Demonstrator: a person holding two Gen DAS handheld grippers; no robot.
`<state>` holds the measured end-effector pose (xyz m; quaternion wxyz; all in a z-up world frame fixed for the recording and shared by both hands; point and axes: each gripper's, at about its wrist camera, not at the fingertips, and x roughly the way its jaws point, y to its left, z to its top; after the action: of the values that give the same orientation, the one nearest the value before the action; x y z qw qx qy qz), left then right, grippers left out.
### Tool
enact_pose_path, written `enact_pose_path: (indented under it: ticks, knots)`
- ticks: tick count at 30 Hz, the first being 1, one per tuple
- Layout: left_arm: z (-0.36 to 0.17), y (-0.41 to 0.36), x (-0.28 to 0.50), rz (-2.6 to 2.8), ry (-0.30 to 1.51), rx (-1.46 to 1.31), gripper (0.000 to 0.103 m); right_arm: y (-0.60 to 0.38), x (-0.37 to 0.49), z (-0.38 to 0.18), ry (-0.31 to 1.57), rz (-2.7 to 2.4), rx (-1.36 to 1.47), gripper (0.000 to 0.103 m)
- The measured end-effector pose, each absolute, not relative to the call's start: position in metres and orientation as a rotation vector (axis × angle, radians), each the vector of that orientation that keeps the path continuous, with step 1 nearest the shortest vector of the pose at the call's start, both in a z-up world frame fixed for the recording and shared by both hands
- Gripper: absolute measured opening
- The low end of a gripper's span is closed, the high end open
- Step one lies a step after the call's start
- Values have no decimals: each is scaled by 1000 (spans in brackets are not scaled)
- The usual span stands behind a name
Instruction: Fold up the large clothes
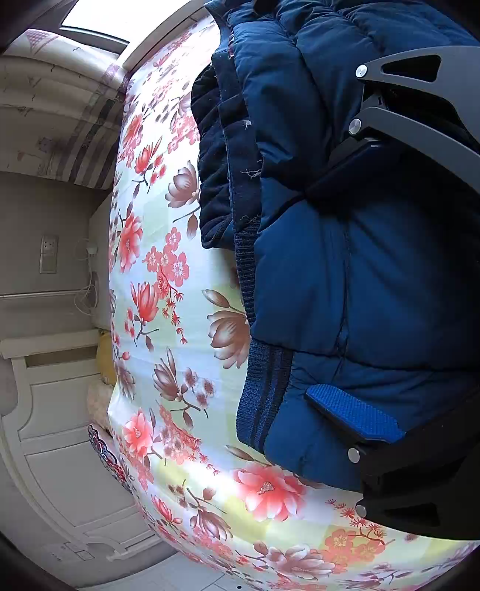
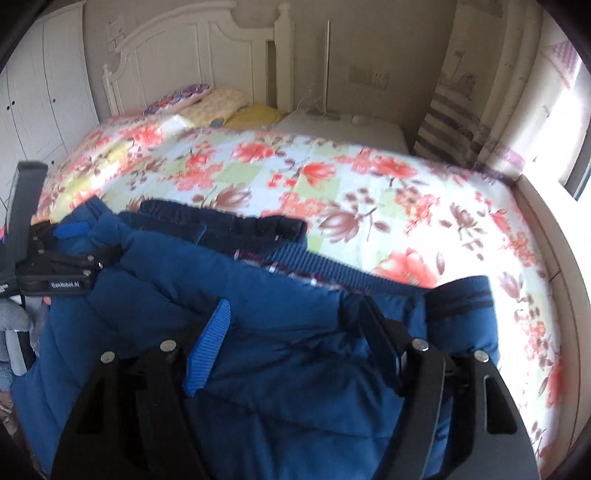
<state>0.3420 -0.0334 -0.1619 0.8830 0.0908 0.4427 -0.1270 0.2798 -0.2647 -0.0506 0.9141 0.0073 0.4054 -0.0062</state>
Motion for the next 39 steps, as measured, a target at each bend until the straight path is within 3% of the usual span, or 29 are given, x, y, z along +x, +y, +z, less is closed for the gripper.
enact_pose_path:
  ticks: [3, 5, 10, 15, 17, 20, 24, 32, 36, 39]
  knots:
    - [-162, -33, 343, -267, 924, 185, 99, -307, 286, -78, 907, -134, 67, 79]
    - [-162, -32, 343, -269, 922, 179, 99, -334, 284, -101, 930, -64, 256, 79]
    - [-162, -32, 343, -269, 922, 177, 99, -320, 281, -89, 940, -126, 172, 79]
    - [-162, -31, 343, -272, 925, 171, 99, -278, 265, -48, 831, -101, 75, 84]
    - [-162, -30, 342, -274, 924, 167, 99, -250, 272, -55, 845, -32, -1, 90]
    - [-161, -29, 342, -277, 923, 156, 99, -232, 293, -101, 978, -1, -48, 93]
    - [-158, -30, 343, -267, 930, 156, 99, -241, 291, -103, 983, 25, 7, 93]
    - [-95, -85, 319, -361, 834, 181, 98, -242, 290, -104, 976, 23, 3, 94]
    - [-142, -133, 331, -337, 917, 324, 99, -244, 288, -103, 963, 28, 17, 94]
    - [-158, -127, 340, -339, 941, 258, 99, -245, 288, -102, 959, 30, 26, 94]
